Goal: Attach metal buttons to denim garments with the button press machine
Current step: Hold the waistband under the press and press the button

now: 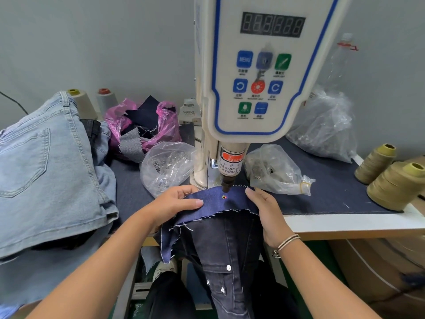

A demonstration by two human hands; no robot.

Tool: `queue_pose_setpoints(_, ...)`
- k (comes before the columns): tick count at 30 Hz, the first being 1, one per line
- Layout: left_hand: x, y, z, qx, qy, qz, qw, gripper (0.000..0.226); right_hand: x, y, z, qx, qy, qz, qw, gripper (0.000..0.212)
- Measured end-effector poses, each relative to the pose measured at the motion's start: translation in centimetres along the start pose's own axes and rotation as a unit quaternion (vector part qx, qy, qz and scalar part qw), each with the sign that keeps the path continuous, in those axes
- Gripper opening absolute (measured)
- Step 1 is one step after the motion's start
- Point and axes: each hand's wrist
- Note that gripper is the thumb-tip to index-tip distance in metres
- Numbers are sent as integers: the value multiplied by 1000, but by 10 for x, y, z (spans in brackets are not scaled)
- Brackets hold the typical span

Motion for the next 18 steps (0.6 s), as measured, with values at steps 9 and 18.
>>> queue_pose_setpoints(9,-9,2,-16,71,-43,85,993,41,-14,4,9,82,129,15,988,31)
queue_pose_setpoints(18,-33,27,-45,163,-54,109,979,38,-47,16,13,99,120,50,987,37)
Point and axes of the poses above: each hand's wrist, its own x-axis towards the middle knuckle, its own y-axis out of the palm, z = x × y, and after that the axes turned 7 degrees about -z, right-handed
